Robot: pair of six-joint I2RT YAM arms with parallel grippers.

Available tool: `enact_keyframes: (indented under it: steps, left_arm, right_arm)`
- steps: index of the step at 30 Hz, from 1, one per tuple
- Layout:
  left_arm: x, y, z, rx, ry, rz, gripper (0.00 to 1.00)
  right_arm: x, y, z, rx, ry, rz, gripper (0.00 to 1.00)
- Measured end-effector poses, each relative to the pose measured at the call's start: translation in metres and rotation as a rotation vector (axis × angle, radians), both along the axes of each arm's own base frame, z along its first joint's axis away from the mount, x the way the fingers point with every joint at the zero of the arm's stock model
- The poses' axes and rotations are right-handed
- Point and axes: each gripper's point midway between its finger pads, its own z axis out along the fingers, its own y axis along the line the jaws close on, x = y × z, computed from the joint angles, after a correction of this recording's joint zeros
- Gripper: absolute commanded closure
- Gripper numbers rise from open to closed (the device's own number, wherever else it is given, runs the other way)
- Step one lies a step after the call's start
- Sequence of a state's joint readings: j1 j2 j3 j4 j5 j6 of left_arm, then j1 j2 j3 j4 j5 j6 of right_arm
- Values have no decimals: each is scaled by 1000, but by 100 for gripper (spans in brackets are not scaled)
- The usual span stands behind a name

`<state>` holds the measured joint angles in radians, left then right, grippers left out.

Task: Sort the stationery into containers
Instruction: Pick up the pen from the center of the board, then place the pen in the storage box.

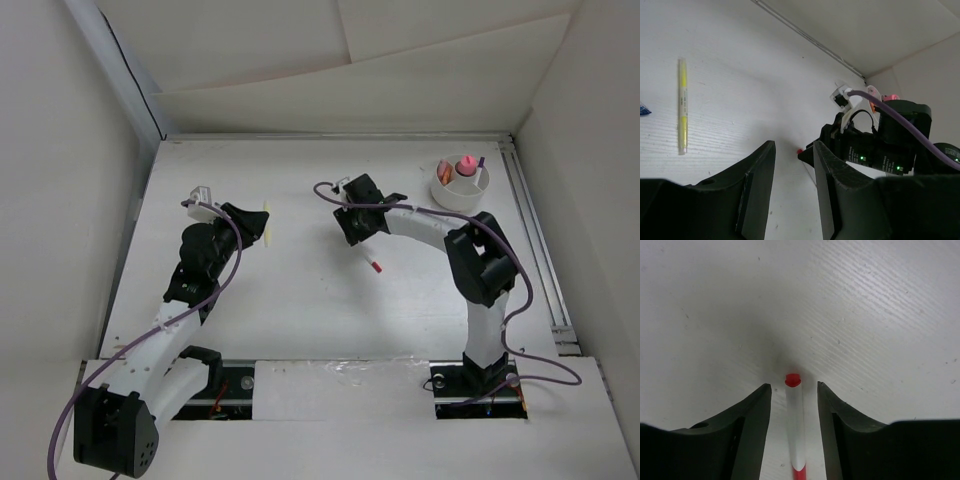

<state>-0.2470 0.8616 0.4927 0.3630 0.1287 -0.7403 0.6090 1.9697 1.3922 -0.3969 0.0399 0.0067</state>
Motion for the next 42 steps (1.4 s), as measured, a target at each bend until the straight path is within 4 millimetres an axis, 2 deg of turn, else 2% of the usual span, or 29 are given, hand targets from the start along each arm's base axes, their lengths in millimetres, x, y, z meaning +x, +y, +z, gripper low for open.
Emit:
enact_keyframes:
  steps: [4,12,18,22,25,28,30,32,36,37,40,42]
  left_arm:
    - [0,0,0,0,0,0,67]
    - [0,0,0,0,0,0,67]
    - [0,0,0,0,0,1,67]
    - [0,0,0,0,0,1,67]
    - [0,0,0,0,0,1,67]
    - [0,0,0,0,0,1,67]
    - [0,0,0,0,0,1,67]
    - [0,0,0,0,0,0,67]
    - [0,0,0,0,0,0,67]
    - [0,0,0,0,0,-1,67]
    - [0,-1,1,-1,-2,-4,67]
    - [0,-1,2,-2,-6,-7,67]
  right_arm:
    - [-5,-5,-16,-30,50,13,62]
    - [-2,0,-14,-20,57,29,74]
    - [0,-3,-14,-12,61,18,96]
    - [3,-5,-14,9,67,5,99]
    - [8,-10,-7,58,65,-19,99]
    - [19,-22,22,142,20,-66,100]
    - [34,-39,57,216,-55,-121,100]
    - [52,-65,104,295,-161,-195,100]
    - [83,-140,204,444,-421,-383,100]
    - [88,-169,227,469,-494,-459,100]
    - [92,-249,266,478,-662,-683,100]
    - [90,-293,279,466,-748,-816,100]
